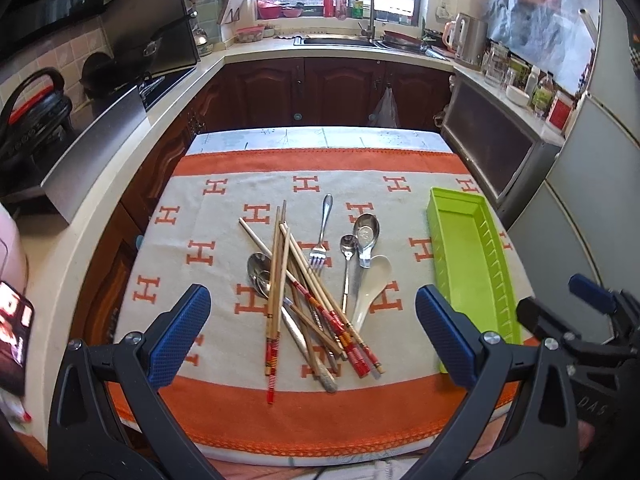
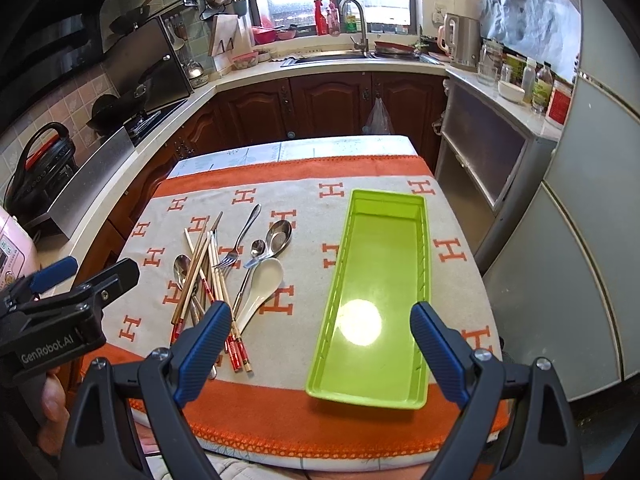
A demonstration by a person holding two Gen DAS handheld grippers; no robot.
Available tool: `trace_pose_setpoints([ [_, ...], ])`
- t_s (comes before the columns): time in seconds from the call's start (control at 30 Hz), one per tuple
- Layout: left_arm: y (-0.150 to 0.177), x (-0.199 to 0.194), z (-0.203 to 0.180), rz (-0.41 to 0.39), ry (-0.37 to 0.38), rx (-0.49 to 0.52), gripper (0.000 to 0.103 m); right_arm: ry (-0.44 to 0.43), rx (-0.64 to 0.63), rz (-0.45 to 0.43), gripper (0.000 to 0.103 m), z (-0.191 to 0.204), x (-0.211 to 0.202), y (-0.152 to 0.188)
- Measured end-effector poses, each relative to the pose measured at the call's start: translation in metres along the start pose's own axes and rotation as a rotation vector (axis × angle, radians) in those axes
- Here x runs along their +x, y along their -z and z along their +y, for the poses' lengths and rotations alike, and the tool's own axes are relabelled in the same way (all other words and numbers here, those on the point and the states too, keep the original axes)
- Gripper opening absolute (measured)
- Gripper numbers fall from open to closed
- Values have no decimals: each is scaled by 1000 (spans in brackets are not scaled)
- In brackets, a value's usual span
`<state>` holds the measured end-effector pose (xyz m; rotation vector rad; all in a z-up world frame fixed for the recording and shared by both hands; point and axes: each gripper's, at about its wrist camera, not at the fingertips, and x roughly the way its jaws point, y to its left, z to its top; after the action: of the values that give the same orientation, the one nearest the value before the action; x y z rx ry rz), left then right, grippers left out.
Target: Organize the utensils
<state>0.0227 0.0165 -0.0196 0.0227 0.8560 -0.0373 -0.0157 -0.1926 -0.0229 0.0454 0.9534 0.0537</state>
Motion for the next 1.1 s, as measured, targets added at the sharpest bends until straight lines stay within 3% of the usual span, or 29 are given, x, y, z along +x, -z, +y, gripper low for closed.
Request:
trace_pose_setpoints([
  [0.27, -22, -6, 25, -21, 32, 13, 102, 12, -110, -35, 81, 8, -2, -25],
  [0.47, -42, 1, 49, -13, 46, -8, 102, -57, -124, -16, 74, 13, 7, -55],
  [0.6, -54, 16, 69, 5, 40, -51, 101, -112, -101, 34, 73, 17, 30, -73],
  [0.77, -61, 55, 95, 75, 55, -108, 99, -196, -43, 154, 62, 24, 80, -83],
  [1.0, -48, 134, 122, 232, 70, -168, 68, -268, 69, 334, 55, 28, 167, -80],
  [1.1, -43, 165, 125, 280, 96, -170, 61, -278, 127, 388, 50, 27, 197, -78],
])
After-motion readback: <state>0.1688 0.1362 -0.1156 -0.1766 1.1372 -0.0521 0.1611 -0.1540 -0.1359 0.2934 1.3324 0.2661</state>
